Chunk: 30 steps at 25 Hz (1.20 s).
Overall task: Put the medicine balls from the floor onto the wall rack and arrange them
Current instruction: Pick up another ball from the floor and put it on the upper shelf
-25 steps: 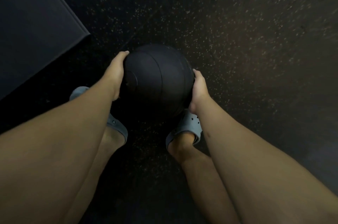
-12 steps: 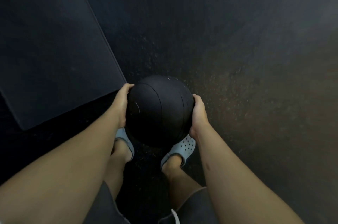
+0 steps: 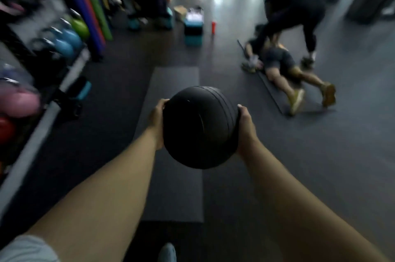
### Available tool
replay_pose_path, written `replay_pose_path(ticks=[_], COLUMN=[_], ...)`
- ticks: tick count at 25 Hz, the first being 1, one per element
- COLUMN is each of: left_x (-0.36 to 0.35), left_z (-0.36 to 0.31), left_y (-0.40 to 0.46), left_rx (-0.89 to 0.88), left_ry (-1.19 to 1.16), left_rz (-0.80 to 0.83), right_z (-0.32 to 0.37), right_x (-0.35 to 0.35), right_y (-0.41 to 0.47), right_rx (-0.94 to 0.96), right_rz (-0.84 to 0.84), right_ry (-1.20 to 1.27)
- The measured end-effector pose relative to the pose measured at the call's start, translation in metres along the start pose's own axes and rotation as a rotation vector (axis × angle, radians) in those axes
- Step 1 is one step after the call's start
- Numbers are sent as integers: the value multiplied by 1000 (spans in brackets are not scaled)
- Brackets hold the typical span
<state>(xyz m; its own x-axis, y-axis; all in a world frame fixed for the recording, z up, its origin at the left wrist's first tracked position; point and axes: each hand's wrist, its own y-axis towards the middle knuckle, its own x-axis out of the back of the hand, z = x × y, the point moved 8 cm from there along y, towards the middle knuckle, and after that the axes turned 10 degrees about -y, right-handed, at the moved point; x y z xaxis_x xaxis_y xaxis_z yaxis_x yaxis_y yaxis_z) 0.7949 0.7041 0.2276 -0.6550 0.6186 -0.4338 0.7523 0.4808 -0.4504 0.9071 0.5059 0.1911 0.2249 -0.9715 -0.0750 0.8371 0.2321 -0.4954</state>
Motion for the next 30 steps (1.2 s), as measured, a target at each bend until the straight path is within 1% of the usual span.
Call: replay_pose_path(ticks=[2,4,6,8,10,11,14,17,19,21,24,27,30], left_x=[17,53,101,153,212,239,337,417,453,476,480,464,441], left_z=[-80,-162,-238,-297,-342,-355,-398,-440,-463,-489,-536,-586,-645], left_y=[-35,-85,-141,-206,-271,-299,-406,-509,-568,-628,-699,-748,-784], left_rx=[-147,-315,-474,-624,-762,-792,-936,-1125,-1229,-1336,-1469,-1588,-1730], left_ry=[-66,-140,-237,-276,-303,-290,-319,-335,-294,-281,-262,-174,-54], left_rz=[-5,-41,-93,-149,-261,-334,-546,-687,-798,-903,-1008,-1102,-1158], right_z=[63,113,147,163,167,163,141,121,116,116,140,182,241], right_x=[-66,-147,-233,-314,-393,-430,-552,-648,-692,-730,-776,-817,-855], right_y=[-27,-74,-131,-193,-253,-280,-392,-505,-567,-632,-713,-773,-822], right_rx=[132,232,299,348,383,384,362,335,339,307,289,296,359], right_rz=[87,249,405,549,683,762,1042,1287,1405,1551,1678,1790,1886], right_ry=[-21,-13,-34,-41,-24,-23,-42,-32,15,29,64,167,257])
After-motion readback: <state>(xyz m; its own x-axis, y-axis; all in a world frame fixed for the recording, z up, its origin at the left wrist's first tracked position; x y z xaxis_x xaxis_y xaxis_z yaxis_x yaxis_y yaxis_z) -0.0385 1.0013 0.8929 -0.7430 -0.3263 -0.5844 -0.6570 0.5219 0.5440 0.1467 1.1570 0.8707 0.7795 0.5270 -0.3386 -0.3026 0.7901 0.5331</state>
